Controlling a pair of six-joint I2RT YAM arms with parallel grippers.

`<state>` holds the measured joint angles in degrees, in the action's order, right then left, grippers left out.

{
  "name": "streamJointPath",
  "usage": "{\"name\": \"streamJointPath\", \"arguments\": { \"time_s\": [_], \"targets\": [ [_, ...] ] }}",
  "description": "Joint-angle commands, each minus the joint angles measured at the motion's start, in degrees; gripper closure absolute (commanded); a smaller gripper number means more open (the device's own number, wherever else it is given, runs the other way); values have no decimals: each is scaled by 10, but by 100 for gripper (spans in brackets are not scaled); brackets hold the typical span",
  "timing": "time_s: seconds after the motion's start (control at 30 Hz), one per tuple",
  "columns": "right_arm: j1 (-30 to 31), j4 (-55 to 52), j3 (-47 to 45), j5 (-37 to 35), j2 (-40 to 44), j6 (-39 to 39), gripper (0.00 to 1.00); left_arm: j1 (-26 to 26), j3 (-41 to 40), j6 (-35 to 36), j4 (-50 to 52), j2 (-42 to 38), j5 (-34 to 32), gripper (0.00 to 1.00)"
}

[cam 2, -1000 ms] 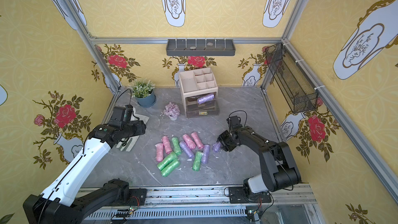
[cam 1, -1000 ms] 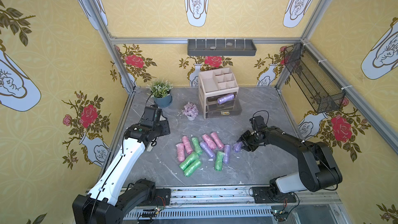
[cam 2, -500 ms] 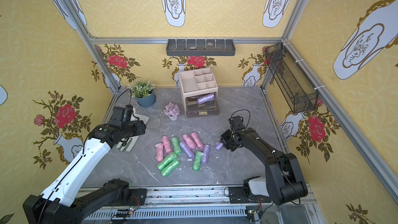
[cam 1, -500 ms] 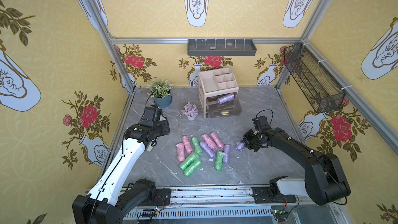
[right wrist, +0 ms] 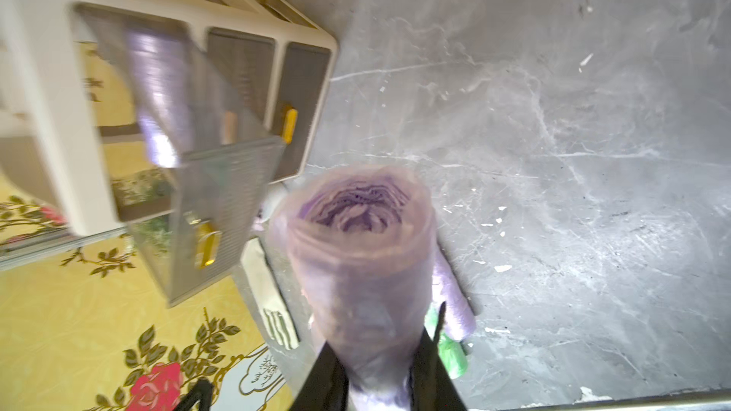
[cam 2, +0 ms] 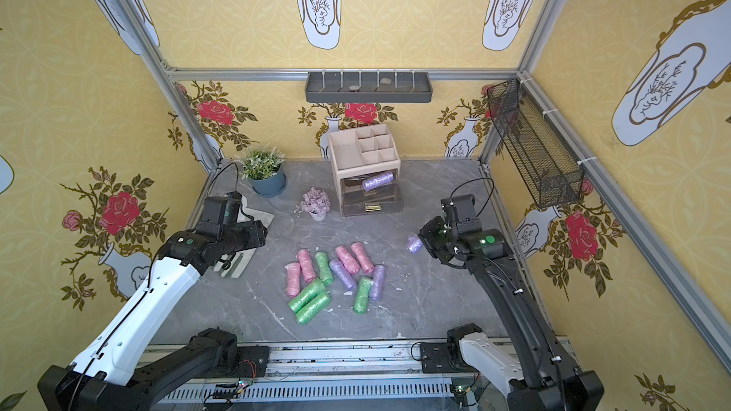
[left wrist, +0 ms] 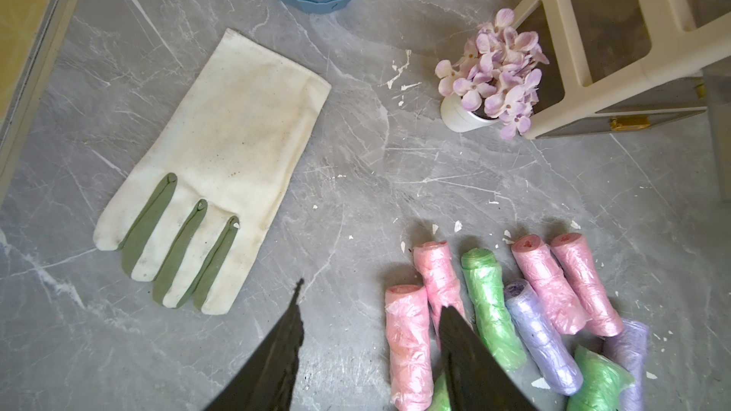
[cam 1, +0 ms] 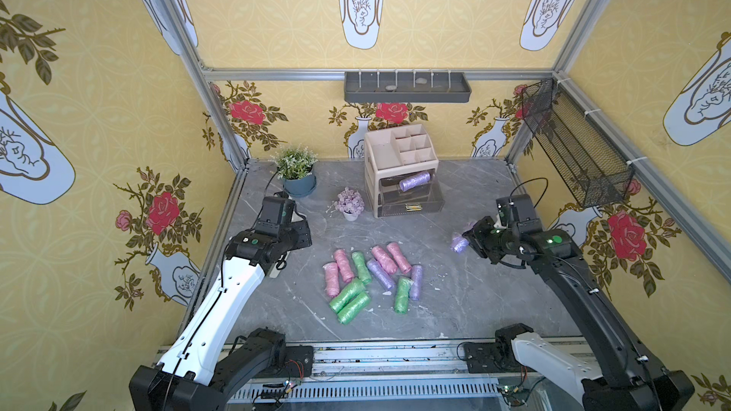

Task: Sort the rolls of trash bags by color and place them into the drawer
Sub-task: Pick up the roll of trash bags from the center of the board, then place the roll of trash bags in the drawer.

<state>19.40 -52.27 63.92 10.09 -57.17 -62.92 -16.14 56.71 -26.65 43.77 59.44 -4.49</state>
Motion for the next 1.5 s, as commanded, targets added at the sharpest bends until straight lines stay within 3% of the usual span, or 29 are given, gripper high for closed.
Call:
{"name": "streamJointPath", "arguments": {
  "time_s": [0.0, 0.17, 0.4, 0.57, 0.73, 0.9, 1.47],
  "targets": [
    [0, -58, 77, -32, -15, 24, 75, 0, -5, 0, -11, -5, -1, 43],
    [11, -34, 203, -24, -87, 48, 75, 0, -10, -2, -12, -9, 3, 43],
    [112, 35, 352, -64, -210, 24, 77, 0, -11, -2, -12, -13, 2, 43],
    [133, 95, 383, -51, -267, -14, 77, 1, -14, -3, -10, -21, -4, 43],
    [149, 61, 451, -69, -342, -29, 76, 0, -17, -2, -9, -25, -4, 42],
    [151, 46, 473, -79, -381, -53, 77, 1, -21, -2, -8, -33, -7, 42],
    [130, 46, 405, -77, -405, -111, 78, 0, -26, -4, -10, -32, -2, 42]
  ]
}}
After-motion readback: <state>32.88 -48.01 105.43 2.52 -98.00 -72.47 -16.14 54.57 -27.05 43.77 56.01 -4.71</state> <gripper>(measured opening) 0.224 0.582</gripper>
